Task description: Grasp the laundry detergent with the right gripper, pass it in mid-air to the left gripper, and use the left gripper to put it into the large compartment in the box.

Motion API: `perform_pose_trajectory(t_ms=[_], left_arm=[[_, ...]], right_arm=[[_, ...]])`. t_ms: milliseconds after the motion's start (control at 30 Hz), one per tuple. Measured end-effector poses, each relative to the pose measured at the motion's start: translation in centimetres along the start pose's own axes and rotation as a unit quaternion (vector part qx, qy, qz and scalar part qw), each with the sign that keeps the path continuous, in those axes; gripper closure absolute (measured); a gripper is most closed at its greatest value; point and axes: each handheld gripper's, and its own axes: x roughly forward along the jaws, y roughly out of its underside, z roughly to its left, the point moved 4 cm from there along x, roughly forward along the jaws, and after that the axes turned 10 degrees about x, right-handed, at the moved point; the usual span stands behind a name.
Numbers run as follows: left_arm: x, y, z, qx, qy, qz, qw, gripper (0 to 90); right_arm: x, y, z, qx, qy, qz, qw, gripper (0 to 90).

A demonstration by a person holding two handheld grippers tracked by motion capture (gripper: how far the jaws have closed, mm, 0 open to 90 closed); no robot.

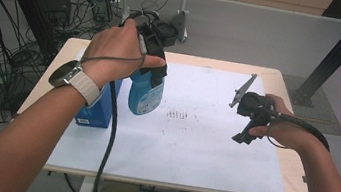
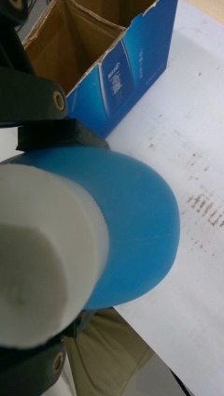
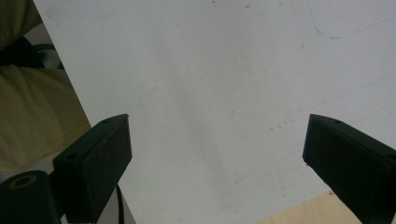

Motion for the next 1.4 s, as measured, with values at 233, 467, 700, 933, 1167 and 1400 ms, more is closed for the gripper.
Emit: perform_pose_trajectory(t_ms=[233,467,700,933,1167,1400], left_arm=[[-0.5,0.4,0.5,-0.029,-0.003,-0.003,0.9996,37.6],[-1.2,0.7,1.2,-0.059,-0.010,-0.002,0.9982,37.5],[-1.8,1.1,1.7,-0.076,-0.015,-0.008,0.9969,37.6],[-2.3,1.4,2.3,-0.092,-0.018,-0.009,0.9955,37.6],[-3.0,1.9,3.2,-0.118,-0.025,-0.004,0.9927,37.6],[-3.7,2.4,4.2,-0.144,-0.032,-0.009,0.9890,37.6]], right_arm=[[0.0,0.2,-0.2,0.000,0.002,0.004,1.0000,8.0],[0.3,0.1,-0.4,-0.004,-0.001,0.006,1.0000,8.2],[0.6,-0.3,-0.4,-0.008,-0.004,0.007,0.9999,8.1],[0.7,-0.6,-0.4,-0.009,-0.006,0.004,0.9999,8.2],[0.6,-0.4,-0.6,-0.007,-0.006,0.003,1.0000,8.2],[0.8,-0.3,-0.7,-0.005,-0.008,0.004,0.9999,8.2]])
